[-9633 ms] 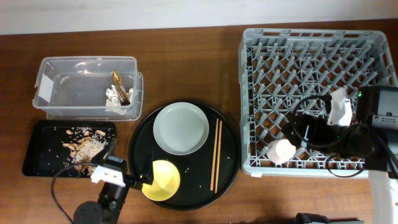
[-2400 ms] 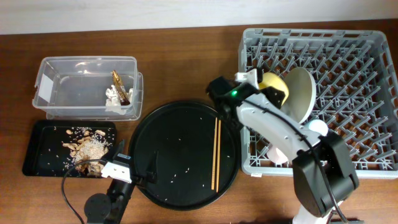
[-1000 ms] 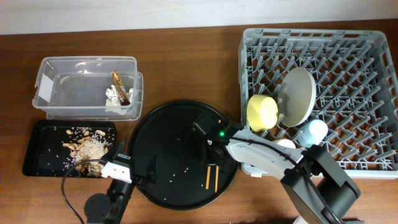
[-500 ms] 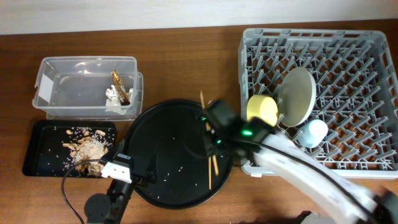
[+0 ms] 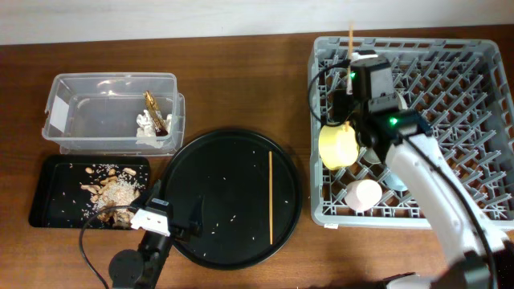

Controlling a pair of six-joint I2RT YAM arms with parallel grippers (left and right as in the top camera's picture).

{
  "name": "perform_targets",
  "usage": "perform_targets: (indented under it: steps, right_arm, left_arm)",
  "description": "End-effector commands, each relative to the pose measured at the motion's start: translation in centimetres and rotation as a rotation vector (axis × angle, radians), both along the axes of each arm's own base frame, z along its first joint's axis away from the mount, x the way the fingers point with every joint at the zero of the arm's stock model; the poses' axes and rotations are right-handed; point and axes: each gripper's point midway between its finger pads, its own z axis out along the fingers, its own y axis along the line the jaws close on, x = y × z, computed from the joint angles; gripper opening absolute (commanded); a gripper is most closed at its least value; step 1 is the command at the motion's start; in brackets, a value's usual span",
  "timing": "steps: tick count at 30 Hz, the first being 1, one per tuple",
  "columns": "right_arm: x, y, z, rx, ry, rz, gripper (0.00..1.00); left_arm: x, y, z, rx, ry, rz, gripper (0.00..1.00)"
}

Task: Sort waste into correct bins and load items into the dishwasher rack
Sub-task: 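Insert the chopstick upright into the rack, then grasp the second chopstick with the right gripper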

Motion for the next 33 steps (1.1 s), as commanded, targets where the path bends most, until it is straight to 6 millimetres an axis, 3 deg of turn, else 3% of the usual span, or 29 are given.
perform_targets:
  steps: [1, 3, 6, 7, 11, 15, 17, 19, 22, 24, 28, 30, 33]
  right_arm:
    - [2.2, -2.6, -3.5, 0.000, 0.048, -0.022, 0.04]
    - [3.5, -3.1, -5.5, -0.027, 0.061, 0.000, 0.04]
    - [4.3, -2.6, -6.5, -0.073, 0.062, 0.055, 0.06]
    - [4.3, -2.2, -6.5, -0.074, 0.059, 0.065, 0.12]
    - [3.2, -0.7, -4.5, -0.067, 0.064, 0.089, 0.49]
    - [-0.7, 2.0, -0.2, 0.031, 0.121, 0.080, 0.54]
    - [-4.8, 6.6, 1.8, 0.164, 0.197, 0.210, 0.54]
    - [-9.2, 11.2, 1.9, 0.253, 0.302, 0.347, 0.54]
    - [-14.0, 14.7, -1.2, 0.247, 0.482, 0.391, 0.54]
    - [-16.8, 17.2, -5.9, 0.231, 0.607, 0.349, 0.54]
    - [-16.7, 17.5, -13.1, 0.163, 0.650, 0.193, 0.54]
    - [-16.1, 17.4, -15.8, 0.146, 0.679, 0.166, 0.54]
    - [-15.4, 17.5, -18.8, 0.129, 0.712, 0.145, 0.40]
  left_arm:
    - [0.0, 0.0, -0.2, 0.015, -0.002, -0.002, 0.99]
    - [0.0, 0.0, -0.2, 0.014, -0.002, -0.002, 0.99]
    - [0.0, 0.0, -0.2, 0.014, -0.002, -0.002, 0.99]
    - [0.0, 0.0, -0.2, 0.014, -0.002, -0.002, 0.99]
    - [0.0, 0.0, -0.2, 0.015, -0.002, -0.002, 0.99]
    - [0.0, 0.0, -0.2, 0.014, -0.002, -0.002, 0.99]
    - [0.0, 0.0, -0.2, 0.014, -0.002, -0.002, 0.99]
    - [0.0, 0.0, -0.2, 0.014, -0.002, -0.002, 0.99]
    - [0.0, 0.0, -0.2, 0.014, -0.002, -0.002, 0.99]
    - [0.0, 0.0, -0.2, 0.014, -0.002, -0.002, 0.99]
    - [0.0, 0.0, -0.2, 0.015, -0.002, -0.002, 0.99]
    - [0.0, 0.0, -0.2, 0.014, -0.002, -0.002, 0.99]
    - [0.0, 0.0, -0.2, 0.015, -0.002, -0.002, 0.99]
